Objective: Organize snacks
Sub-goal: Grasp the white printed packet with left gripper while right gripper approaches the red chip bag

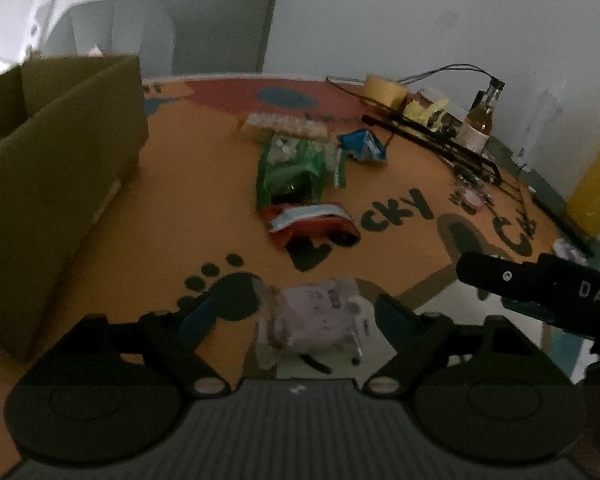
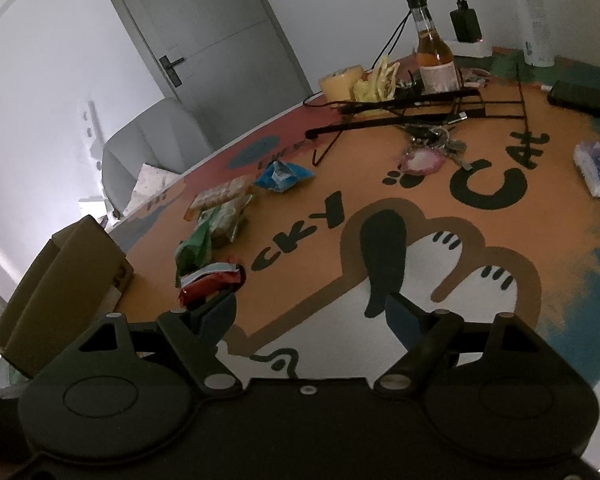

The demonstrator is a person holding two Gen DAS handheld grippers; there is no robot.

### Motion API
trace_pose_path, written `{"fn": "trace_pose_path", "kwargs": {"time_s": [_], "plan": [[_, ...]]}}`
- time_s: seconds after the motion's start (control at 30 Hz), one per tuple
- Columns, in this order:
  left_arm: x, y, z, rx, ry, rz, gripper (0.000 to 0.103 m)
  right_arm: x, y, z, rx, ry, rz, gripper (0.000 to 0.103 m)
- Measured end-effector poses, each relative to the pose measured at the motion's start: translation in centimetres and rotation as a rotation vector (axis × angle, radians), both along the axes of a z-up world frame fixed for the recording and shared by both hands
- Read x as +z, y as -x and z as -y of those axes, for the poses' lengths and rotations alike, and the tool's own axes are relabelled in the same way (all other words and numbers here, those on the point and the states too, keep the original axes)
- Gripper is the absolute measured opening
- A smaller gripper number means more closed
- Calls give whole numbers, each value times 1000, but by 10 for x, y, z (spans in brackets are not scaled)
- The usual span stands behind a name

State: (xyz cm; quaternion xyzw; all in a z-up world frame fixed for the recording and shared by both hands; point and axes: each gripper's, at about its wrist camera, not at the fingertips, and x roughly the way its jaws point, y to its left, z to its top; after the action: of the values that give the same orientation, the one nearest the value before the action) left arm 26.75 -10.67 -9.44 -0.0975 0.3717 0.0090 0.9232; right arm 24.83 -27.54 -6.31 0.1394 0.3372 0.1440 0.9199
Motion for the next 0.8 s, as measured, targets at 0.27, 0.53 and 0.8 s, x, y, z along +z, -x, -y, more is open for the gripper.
{"fn": "trace_pose_path", "kwargs": {"time_s": [0.27,0.53,0.8], "plan": [[3,3,-20,75,7,20,39,-3,-1,-11,29,-3,-3,83],[17,10,-44,117,28,57,39,-2,-7,-32,71,1,4,83],[27,11,-54,120,24,90,39,2,-21,-56,116,4,16,83]]}}
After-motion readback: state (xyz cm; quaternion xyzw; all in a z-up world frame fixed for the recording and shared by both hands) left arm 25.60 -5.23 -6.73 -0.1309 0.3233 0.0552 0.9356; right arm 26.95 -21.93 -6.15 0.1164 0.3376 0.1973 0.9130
